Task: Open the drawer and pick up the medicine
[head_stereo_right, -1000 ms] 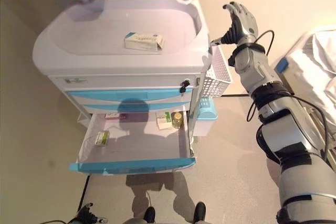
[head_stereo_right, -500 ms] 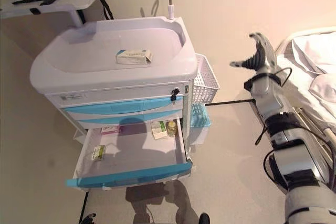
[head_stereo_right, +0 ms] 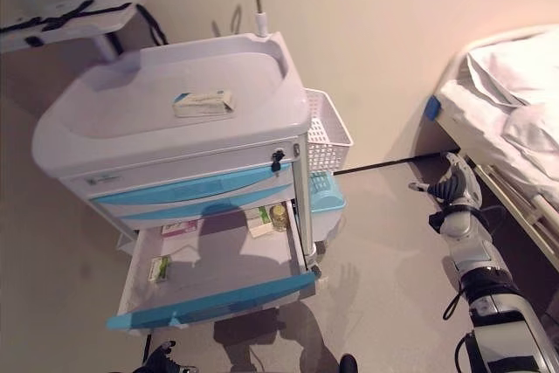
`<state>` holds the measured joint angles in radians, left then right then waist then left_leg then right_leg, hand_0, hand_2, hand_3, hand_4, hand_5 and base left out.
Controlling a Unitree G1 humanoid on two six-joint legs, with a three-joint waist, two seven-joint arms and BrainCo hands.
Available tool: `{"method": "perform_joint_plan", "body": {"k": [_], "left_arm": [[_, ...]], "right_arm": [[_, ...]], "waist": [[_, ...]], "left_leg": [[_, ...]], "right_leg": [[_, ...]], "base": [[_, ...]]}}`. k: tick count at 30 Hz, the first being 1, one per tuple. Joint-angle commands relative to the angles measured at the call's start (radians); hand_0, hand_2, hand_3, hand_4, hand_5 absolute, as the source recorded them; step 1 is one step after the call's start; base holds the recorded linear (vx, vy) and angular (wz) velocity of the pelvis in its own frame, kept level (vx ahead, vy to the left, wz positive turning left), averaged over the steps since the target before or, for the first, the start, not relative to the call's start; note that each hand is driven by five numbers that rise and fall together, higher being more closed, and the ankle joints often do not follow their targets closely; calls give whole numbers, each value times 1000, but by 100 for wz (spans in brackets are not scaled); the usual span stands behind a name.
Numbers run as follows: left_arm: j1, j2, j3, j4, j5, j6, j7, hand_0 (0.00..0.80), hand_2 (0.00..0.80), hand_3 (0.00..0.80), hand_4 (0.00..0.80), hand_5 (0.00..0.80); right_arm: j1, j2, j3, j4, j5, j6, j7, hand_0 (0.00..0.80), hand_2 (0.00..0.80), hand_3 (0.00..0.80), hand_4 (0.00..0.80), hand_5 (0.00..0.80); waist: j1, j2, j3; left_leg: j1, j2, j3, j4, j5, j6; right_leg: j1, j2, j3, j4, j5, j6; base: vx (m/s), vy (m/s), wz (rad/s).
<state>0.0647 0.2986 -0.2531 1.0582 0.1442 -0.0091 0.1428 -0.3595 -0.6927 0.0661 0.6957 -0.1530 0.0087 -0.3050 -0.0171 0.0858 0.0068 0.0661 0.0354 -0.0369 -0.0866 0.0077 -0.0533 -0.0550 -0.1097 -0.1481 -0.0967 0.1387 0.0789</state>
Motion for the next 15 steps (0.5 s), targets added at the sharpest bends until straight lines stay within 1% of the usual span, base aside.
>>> {"method": "perform_joint_plan", "body": {"k": [1,4,5,6,10,14,15], "left_arm": [[-52,47,-7,30,61,-22,-25,0,0,0,0,0],[-63,50,-13,27,68,-24,-37,0,0,0,0,0],[-71,54,-24,11,80,-29,-57,0,0,0,0,0],[-71,54,-25,11,80,-29,-58,0,0,0,0,0],[-99,71,-41,-3,119,-28,-91,0,0,0,0,0],[-124,84,-48,-4,135,-27,-103,0,0,0,0,0],[-139,94,-51,-6,138,-30,-108,0,0,0,0,0]], "right_arm": [[15,26,-48,0,29,-34,-7,0,0,0,0,0],[53,37,-66,-3,30,-34,-1,0,0,0,0,0],[96,48,-86,-5,35,-34,5,0,0,0,0,0],[98,48,-88,-7,35,-34,5,0,0,0,0,0],[180,84,-125,-21,52,-35,18,0,0,0,0,0],[220,115,-129,0,73,-39,37,0,0,0,0,0],[234,129,-129,46,95,-38,48,0,0,0,0,0]], "waist": [[-16,-58,-18],[-23,-56,-17],[-35,-52,-13],[-34,-52,-14],[-55,-46,-2],[-65,-47,7],[-69,-48,12]], "left_leg": [[-71,-45,4,17,9,21],[-68,-46,8,17,7,21],[-66,-45,9,16,6,22],[-66,-45,9,16,6,22],[-65,-46,17,16,3,24],[-68,-46,22,16,3,24],[-70,-45,25,16,4,24]], "right_leg": [[59,-35,-15,27,-79,76],[59,-35,-11,27,-80,76],[57,-35,-6,29,-81,75],[57,-35,-6,30,-82,75],[51,-36,6,33,-84,76],[44,-35,12,32,-82,77],[41,-34,15,31,-80,78]], "base": [[14,-5,-5],[0,0,0],[0,0,0],[0,0,0],[5,2,-1],[-5,-1,-7],[-1,-3,-10]]}}
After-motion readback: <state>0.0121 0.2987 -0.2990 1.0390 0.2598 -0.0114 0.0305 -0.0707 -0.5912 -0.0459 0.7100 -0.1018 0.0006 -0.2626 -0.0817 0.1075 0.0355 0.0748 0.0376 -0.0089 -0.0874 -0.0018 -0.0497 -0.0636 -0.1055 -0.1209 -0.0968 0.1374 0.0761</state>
